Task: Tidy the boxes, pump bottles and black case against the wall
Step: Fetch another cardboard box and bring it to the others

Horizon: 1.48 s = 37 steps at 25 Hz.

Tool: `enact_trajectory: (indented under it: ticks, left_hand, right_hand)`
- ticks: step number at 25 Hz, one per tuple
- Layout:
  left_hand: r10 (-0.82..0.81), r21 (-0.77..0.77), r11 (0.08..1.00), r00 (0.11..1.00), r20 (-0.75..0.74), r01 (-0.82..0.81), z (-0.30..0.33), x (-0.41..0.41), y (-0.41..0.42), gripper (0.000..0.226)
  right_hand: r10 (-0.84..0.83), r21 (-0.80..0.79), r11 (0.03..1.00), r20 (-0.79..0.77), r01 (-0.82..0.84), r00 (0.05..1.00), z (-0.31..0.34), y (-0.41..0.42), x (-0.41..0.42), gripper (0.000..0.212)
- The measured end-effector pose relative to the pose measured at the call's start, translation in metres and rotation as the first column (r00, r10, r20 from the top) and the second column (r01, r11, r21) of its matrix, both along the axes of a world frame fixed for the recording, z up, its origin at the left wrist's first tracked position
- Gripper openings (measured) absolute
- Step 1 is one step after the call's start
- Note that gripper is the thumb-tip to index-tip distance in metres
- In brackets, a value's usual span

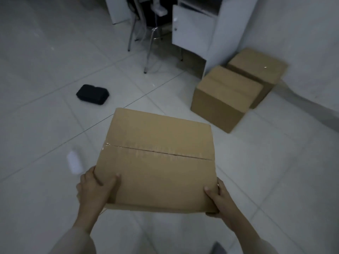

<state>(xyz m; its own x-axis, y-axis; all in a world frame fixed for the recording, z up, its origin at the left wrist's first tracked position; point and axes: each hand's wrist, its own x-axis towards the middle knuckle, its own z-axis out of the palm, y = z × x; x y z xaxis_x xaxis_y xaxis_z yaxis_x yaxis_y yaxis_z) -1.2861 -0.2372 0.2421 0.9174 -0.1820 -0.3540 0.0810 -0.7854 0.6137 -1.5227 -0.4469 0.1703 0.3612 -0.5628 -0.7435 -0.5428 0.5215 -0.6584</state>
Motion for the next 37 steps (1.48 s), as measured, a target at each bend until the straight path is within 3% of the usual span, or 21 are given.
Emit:
enact_trajectory:
  ticks: [8, 16, 21, 26, 30, 33, 37]
  left_hand:
    - [-0.277, -0.084, 0.958, 0.961, -0.013, 0.275, 0.009, -0.128, -0.262, 0.094]
    - [-0.483, -0.118, 0.871, 0.875, -0.025, 0.478, -0.022, -0.198, -0.436, 0.088]
    - [-0.522, 0.009, 0.852, 0.851, -0.05, 0.523, -0.044, -0.215, -0.54, 0.07]
    - [-0.529, 0.113, 0.823, 0.824, -0.203, 0.557, -0.068, -0.233, -0.635, 0.066]
    - [-0.573, 0.073, 0.787, 0.77, -0.28, 0.612, -0.088, -0.252, -0.725, 0.067]
    - [-0.605, 0.036, 0.768, 0.744, -0.284, 0.639, -0.109, -0.262, -0.806, 0.088]
    - [-0.611, 0.036, 0.768, 0.749, -0.257, 0.639, -0.14, -0.263, -0.909, 0.089]
  right_hand:
    - [-0.356, -0.065, 0.933, -0.028, 0.353, 0.934, 0.023, -0.185, -0.172, 0.058]
    - [-0.601, -0.042, 0.799, -0.056, 0.6, 0.797, -0.012, -0.291, -0.262, 0.056]
    - [-0.643, -0.039, 0.762, -0.158, 0.646, 0.749, -0.041, -0.364, -0.288, 0.059]
    - [-0.647, -0.062, 0.75, -0.275, 0.658, 0.711, -0.036, -0.457, -0.311, 0.057]
    - [-0.64, -0.049, 0.742, -0.345, 0.668, 0.686, -0.034, -0.536, -0.332, 0.057]
    - [-0.652, -0.077, 0.742, -0.314, 0.666, 0.69, -0.05, -0.605, -0.339, 0.056]
    - [-0.683, -0.09, 0.724, -0.229, 0.684, 0.693, -0.084, -0.698, -0.339, 0.058]
